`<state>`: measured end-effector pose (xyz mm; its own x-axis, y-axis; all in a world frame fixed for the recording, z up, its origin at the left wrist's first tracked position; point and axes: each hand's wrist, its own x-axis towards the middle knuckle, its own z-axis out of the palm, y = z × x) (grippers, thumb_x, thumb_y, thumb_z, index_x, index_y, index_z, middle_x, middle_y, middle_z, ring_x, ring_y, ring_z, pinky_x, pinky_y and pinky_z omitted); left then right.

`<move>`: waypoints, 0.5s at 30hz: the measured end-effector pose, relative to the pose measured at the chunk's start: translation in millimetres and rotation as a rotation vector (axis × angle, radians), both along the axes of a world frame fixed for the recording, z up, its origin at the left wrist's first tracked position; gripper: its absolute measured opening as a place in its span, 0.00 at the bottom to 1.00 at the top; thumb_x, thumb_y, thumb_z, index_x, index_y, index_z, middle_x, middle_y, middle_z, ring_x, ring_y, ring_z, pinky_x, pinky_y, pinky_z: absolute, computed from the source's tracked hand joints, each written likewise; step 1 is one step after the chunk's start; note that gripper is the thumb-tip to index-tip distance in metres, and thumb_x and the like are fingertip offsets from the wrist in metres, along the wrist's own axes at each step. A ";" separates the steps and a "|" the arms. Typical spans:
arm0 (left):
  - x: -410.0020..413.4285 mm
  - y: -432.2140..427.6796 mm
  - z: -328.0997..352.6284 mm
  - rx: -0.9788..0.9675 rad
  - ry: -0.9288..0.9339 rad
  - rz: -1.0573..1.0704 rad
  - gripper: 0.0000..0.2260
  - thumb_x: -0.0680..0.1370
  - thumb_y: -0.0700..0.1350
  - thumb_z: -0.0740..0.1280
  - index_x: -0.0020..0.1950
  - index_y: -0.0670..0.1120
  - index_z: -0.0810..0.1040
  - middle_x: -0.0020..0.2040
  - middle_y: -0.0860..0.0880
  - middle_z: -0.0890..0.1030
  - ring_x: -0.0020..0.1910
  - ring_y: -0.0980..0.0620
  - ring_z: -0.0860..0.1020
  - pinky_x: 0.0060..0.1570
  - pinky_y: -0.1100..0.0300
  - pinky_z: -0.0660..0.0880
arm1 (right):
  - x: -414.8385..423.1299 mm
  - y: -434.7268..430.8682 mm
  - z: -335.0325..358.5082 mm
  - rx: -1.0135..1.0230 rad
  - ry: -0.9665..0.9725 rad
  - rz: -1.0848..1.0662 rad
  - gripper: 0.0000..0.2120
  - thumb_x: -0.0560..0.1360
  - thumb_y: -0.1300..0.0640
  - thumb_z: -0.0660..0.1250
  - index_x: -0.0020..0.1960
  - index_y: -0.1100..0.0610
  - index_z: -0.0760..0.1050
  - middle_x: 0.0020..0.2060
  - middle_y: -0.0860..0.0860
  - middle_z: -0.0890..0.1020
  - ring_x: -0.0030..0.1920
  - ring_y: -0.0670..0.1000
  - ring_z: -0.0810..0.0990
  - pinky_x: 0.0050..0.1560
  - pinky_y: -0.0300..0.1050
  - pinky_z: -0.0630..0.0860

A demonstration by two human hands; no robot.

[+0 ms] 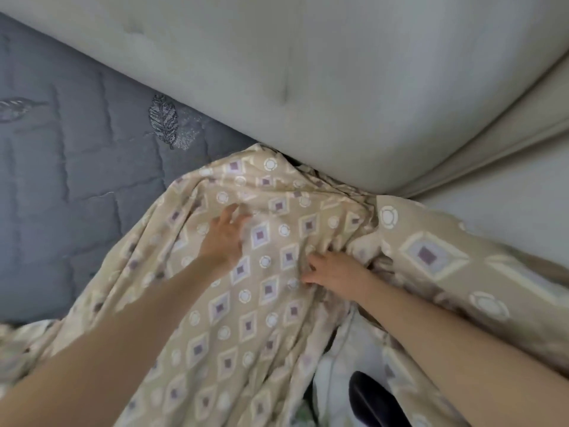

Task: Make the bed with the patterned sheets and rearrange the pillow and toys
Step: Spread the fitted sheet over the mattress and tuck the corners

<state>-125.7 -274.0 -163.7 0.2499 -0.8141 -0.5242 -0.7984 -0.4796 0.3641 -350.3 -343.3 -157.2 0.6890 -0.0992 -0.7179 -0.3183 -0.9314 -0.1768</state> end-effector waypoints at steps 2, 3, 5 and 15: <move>-0.3 7.6 -2.3 0.016 0.019 0.026 0.25 0.78 0.35 0.61 0.73 0.53 0.64 0.76 0.52 0.53 0.71 0.43 0.61 0.62 0.52 0.70 | 1.5 1.5 -3.3 0.016 0.049 0.043 0.17 0.79 0.61 0.57 0.67 0.54 0.69 0.63 0.57 0.69 0.60 0.59 0.74 0.52 0.50 0.72; -1.0 11.0 -3.0 0.020 0.026 0.033 0.25 0.78 0.35 0.61 0.73 0.52 0.64 0.76 0.52 0.53 0.71 0.43 0.62 0.62 0.53 0.71 | 2.0 3.1 -4.3 0.023 0.091 0.055 0.15 0.79 0.63 0.57 0.64 0.56 0.71 0.61 0.56 0.72 0.59 0.59 0.75 0.51 0.49 0.73; -2.9 19.0 -3.5 0.021 0.040 0.060 0.25 0.78 0.35 0.61 0.72 0.51 0.65 0.76 0.53 0.54 0.71 0.44 0.62 0.61 0.53 0.71 | 3.1 6.9 -6.5 -0.020 0.139 0.085 0.13 0.78 0.66 0.58 0.59 0.59 0.76 0.57 0.54 0.76 0.58 0.57 0.77 0.52 0.50 0.76; -19.1 92.4 4.8 -0.053 0.055 0.208 0.22 0.77 0.37 0.61 0.71 0.48 0.66 0.74 0.50 0.60 0.68 0.45 0.65 0.60 0.51 0.71 | 15.0 18.4 9.1 -0.221 0.222 0.225 0.17 0.78 0.62 0.59 0.65 0.55 0.73 0.66 0.54 0.71 0.67 0.57 0.64 0.65 0.55 0.63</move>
